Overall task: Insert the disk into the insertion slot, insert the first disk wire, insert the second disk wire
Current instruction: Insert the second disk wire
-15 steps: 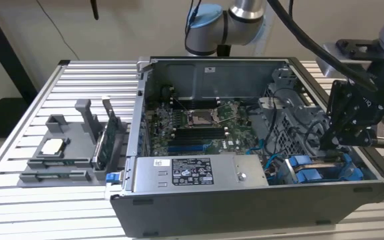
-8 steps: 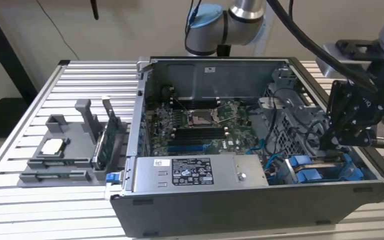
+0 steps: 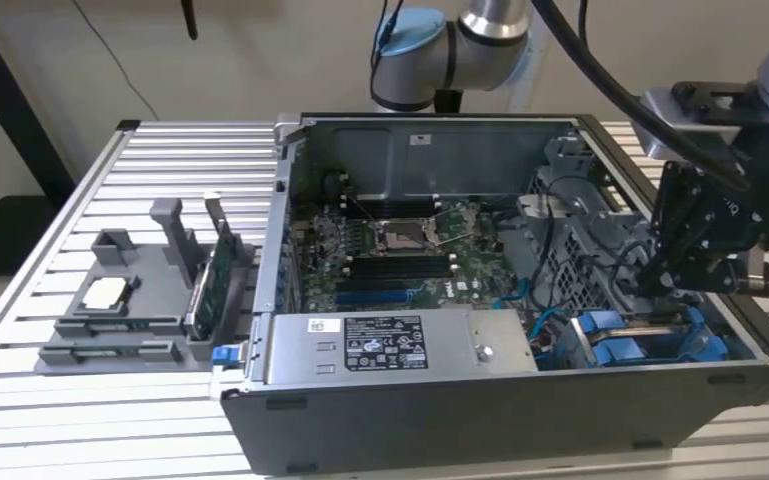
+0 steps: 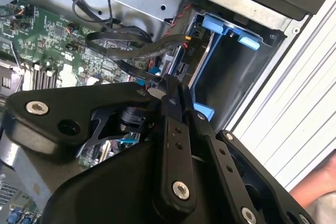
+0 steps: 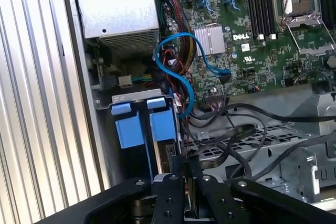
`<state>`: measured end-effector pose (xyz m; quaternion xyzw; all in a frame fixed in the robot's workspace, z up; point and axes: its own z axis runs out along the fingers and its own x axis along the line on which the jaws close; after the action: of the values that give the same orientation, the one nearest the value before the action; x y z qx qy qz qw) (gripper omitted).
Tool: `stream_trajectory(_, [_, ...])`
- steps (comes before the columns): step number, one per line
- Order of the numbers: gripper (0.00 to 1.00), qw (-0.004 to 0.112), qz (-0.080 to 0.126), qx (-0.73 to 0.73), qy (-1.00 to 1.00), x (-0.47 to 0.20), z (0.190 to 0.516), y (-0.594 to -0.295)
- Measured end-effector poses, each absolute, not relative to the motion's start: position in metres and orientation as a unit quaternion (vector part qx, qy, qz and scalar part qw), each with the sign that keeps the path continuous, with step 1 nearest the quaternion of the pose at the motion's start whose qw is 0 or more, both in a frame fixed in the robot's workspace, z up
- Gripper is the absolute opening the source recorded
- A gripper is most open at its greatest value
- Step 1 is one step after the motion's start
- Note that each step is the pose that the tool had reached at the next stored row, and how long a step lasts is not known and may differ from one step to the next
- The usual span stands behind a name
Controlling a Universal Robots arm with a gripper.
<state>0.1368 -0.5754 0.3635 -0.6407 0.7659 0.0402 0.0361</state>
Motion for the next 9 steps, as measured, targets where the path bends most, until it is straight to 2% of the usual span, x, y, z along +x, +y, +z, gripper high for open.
stream_trajectory(9, [0.16,0.037,0.041,-0.641,0.766,0.1368,0.3634,-0.5754])
